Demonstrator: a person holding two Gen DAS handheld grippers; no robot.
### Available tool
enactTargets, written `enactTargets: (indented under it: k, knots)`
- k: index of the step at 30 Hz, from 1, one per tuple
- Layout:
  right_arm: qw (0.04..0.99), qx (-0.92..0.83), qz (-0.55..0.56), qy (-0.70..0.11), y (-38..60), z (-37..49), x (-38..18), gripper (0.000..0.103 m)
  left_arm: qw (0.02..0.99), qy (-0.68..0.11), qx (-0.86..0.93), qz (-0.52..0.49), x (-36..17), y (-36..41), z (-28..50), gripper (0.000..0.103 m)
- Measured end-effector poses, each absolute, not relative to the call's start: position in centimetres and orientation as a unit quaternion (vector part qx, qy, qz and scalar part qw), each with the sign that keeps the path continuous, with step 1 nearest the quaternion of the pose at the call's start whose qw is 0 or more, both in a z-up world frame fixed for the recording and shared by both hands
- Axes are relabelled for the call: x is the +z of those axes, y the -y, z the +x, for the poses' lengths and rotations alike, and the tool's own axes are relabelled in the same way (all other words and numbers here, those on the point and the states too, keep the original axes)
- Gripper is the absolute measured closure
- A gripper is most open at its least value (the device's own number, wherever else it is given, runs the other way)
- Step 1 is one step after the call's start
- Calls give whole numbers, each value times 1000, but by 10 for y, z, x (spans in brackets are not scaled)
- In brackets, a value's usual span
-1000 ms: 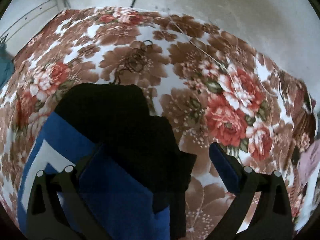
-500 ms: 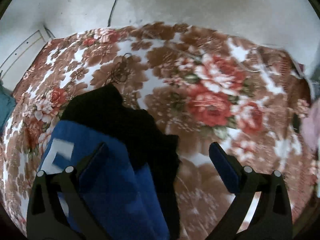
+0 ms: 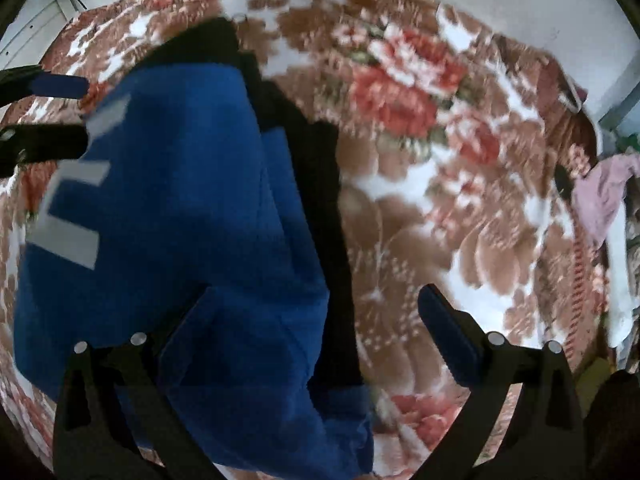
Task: Fold large clothes
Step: 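Lay the folded blue section down with the left tool and release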
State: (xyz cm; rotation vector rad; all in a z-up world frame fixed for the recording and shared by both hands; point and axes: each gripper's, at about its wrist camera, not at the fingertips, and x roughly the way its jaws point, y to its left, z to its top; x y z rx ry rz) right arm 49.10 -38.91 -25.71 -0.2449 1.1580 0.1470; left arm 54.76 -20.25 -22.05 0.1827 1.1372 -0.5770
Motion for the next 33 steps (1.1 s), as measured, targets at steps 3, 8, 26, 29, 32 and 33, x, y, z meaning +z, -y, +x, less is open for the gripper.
enactTargets:
  k: [3,8,26,29,32,33]
  knots:
    - [824,80,-102,-552,398,485,-280,5,786,-551,-263,93,-249,201,551,8]
    - [832,94,-87,-540,405,482,-299,5,778,-556,-265,123,-271,206,553,6]
    - [893,36,-61,-445,393,493,-183,5,844,-497,-170,108,-182,201,504,5]
    - [890,21,-74,-449,383,522,-180,5,842,-509,-155,90,-179,200,492,5]
    - [888,28,-95,-449,363,549,-181,5,837,-521,-148,78,-188,200,482,5]
    - [886,34,-106,-451,354,557,-184,5,836,-524,-147,73,-192,200,480,5]
